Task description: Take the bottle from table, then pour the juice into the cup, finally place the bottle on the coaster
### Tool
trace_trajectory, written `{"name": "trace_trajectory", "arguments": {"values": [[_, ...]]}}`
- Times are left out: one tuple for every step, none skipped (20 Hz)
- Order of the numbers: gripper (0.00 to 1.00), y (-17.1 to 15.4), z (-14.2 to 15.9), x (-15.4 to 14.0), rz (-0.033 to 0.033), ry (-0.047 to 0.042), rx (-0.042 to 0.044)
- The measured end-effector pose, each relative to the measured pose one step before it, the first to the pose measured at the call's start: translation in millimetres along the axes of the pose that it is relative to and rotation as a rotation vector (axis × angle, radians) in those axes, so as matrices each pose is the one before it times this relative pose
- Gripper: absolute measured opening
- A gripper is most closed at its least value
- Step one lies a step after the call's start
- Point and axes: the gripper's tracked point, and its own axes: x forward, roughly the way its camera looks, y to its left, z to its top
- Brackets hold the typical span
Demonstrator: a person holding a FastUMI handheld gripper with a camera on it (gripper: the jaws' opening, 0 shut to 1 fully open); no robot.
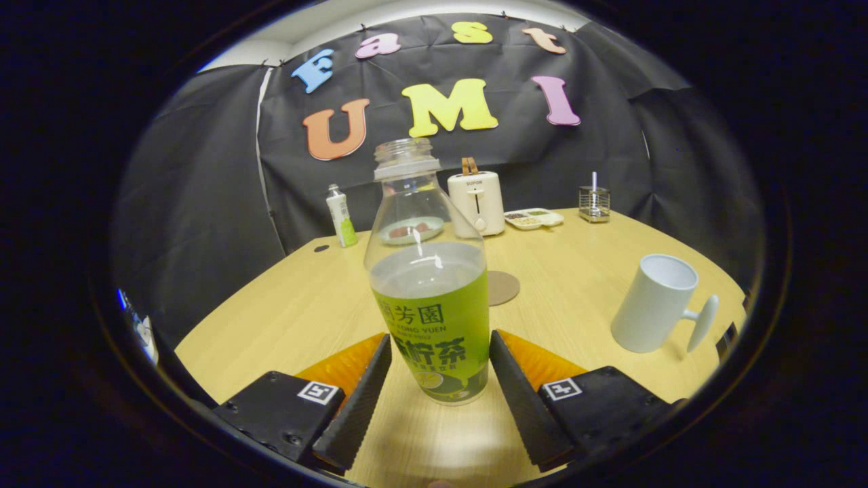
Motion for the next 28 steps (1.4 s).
{"name": "trace_trajectory", "arguments": {"values": [[0.93,0.51,1.19,0.57,0.00403,0.00101,0.00629],[0.91,0.52,0.58,0.53,0.00406,-0.0023,0.009],[0.89,0.06,0.92,1.98,0.00851,0.00065,0.0108],[0.87,0.14,0.81,-0.53,0.01003,-0.00266,0.01448],[0.86,0.03,2.27,-0.07,0.01382,-0.00255,0.01933],[0.85,-0.01,1.36,-0.62,0.01609,-0.0037,0.02308],[0.84,0.63,1.79,-0.54,0.01975,0.00052,0.02625],[0.83,0.22,1.44,-0.65,0.02217,0.00058,0.02983],[0.82,0.11,3.24,-0.74,0.02312,-0.00013,0.03604],[0.82,-1.47,3.23,-0.86,0.02106,-0.00137,0.04104],[0.81,-1.44,3.98,-1.42,0.01901,-0.002,0.04072],[0.81,-1.29,2.24,-1.19,0.01361,-0.00059,0.03254],[0.81,-1.38,3.52,-0.25,0.01119,0.00229,0.02378],[0.81,-1.82,2.04,-2.53,0.0127,0.00267,0.02271],[0.81,-1.3,3.89,-2.96,0.01478,0.00013,0.02529],[0.81,-0.95,5.27,-2.9,0.01956,-0.00305,0.03372],[0.81,-0.38,6.17,-2.66,0.0227,-0.00064,0.03888],[0.8,-0.61,4.29,-3.75,0.02614,-0.00515,0.04423],[0.79,0.5,7.09,-2.85,0.02692,-0.01151,0.04697],[0.79,1.18,4.58,-4.14,0.02661,-0.00621,0.04104],[0.79,1.03,4.7,-2.74,0.02099,-0.00661,0.03185],[0.79,0.47,5.96,-3.0,0.01652,-0.00634,0.0265],[0.79,1.38,4.4,-3.31,0.0183,-0.00577,0.02704],[0.78,2.94,4.43,-3.21,0.02077,-0.0031,0.02802],[0.78,2.93,3.32,-1.03,0.02113,-0.00029,0.02551],[0.78,2.55,2.54,-1.05,0.01778,0.00035,0.02847],[0.78,1.44,3.29,0.35,0.01936,-0.00202,0.03996],[0.78,2.17,2.27,-0.05,0.01867,-0.00159,0.03982]]}}
